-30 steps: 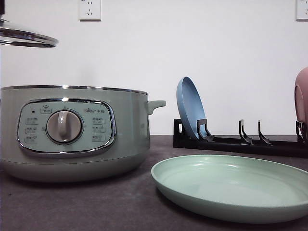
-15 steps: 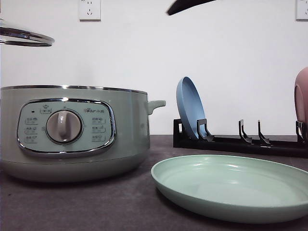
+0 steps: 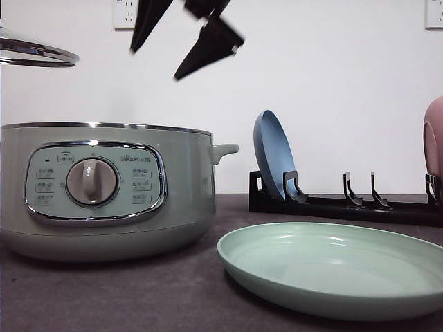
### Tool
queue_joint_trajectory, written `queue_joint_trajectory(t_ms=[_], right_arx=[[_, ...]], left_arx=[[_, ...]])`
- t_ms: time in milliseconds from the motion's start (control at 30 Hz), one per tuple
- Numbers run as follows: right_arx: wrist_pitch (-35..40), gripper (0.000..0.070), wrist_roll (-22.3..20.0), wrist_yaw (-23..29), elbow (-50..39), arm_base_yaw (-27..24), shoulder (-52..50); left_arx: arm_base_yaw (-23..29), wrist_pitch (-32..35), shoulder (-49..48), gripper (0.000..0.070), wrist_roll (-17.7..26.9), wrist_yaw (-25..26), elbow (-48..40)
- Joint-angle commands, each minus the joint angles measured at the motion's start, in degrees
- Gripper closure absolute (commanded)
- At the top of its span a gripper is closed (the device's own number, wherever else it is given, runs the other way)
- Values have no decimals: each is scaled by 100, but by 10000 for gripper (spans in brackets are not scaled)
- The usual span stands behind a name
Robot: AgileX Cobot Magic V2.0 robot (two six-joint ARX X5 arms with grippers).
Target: Transfer potato from steamer to green plate
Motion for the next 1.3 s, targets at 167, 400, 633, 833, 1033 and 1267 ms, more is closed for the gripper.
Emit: queue_joint_trajectory(t_ms=[167, 400, 633, 833, 1033, 1267], right_arx=[[105, 155, -23, 487, 395, 334, 756], [204, 146, -22, 920, 395, 535, 1181], [256, 146, -7, 1092, 395, 595, 1411], [333, 146, 29, 1089, 395, 606, 1512], [491, 146, 159, 1086, 395, 637, 1532], [469, 146, 227, 1074, 395, 652, 1706]], left_arx=[[4, 50, -68, 700, 25, 4, 236], [4, 63, -68, 700, 12, 4, 236], [2, 66, -68, 700, 5, 5, 236], [2, 71, -68, 700, 5, 7, 236], [0, 77, -68, 700, 3, 7, 236], [0, 77, -68, 700, 5, 7, 236]])
